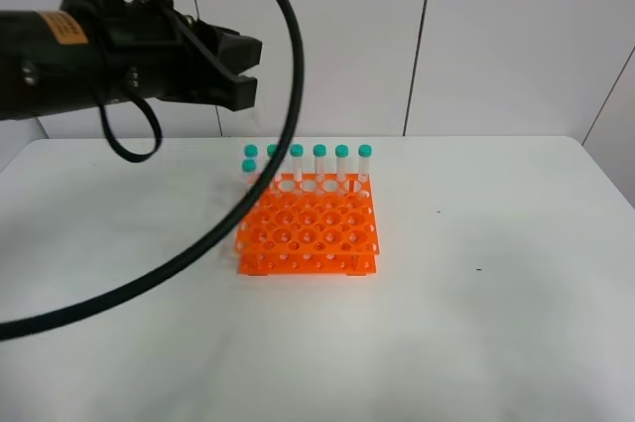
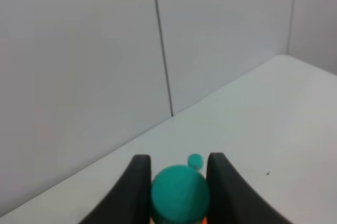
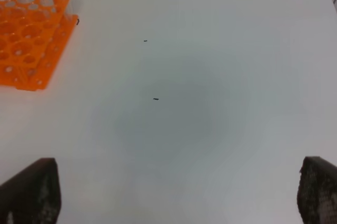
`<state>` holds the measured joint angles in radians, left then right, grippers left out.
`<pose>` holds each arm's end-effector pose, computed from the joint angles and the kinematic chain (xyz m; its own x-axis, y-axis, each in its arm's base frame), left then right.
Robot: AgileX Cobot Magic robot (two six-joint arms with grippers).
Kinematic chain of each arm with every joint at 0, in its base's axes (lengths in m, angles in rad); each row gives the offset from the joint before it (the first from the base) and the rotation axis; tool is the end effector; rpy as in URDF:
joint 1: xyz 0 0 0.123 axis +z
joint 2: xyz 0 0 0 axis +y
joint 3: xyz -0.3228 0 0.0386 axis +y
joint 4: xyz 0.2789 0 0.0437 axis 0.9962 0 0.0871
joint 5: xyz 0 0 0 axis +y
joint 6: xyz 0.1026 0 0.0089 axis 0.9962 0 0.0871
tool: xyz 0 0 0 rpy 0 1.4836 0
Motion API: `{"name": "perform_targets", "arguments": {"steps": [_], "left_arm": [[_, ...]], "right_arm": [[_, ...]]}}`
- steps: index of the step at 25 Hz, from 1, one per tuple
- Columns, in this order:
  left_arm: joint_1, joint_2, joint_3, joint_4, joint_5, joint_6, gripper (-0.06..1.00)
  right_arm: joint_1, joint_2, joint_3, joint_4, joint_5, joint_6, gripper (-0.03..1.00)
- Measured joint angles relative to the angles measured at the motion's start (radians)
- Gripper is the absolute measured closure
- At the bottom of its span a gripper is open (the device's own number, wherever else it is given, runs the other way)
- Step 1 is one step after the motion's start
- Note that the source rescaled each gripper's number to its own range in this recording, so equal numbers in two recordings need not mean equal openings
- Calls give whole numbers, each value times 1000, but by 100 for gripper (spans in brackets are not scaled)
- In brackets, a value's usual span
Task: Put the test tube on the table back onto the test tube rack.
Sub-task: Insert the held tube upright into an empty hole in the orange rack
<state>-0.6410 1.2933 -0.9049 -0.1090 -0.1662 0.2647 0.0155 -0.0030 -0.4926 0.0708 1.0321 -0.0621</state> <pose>0.2619 -0.1931 0.3648 -0.0159 0.2072 -0.9782 0.5934 0.7893 0.1575 -0.0058 0.0062 0.2871 -0.4313 -0.0324 -0.9016 -0.0813 0.9967 0.0031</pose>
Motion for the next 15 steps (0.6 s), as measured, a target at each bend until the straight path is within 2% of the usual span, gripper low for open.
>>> {"name": "perform_targets", "arguments": {"steps": [6, 10, 15], "left_arm": [[7, 203, 2, -21, -106, 19, 94], [17, 297, -8, -52, -123, 19, 94], [17, 391, -79, -54, -126, 13, 94]], "right_arm": [[0, 0, 0, 1, 0, 0, -3], [0, 0, 0, 1, 0, 0, -3], [0, 0, 0, 1, 0, 0, -3]]}}
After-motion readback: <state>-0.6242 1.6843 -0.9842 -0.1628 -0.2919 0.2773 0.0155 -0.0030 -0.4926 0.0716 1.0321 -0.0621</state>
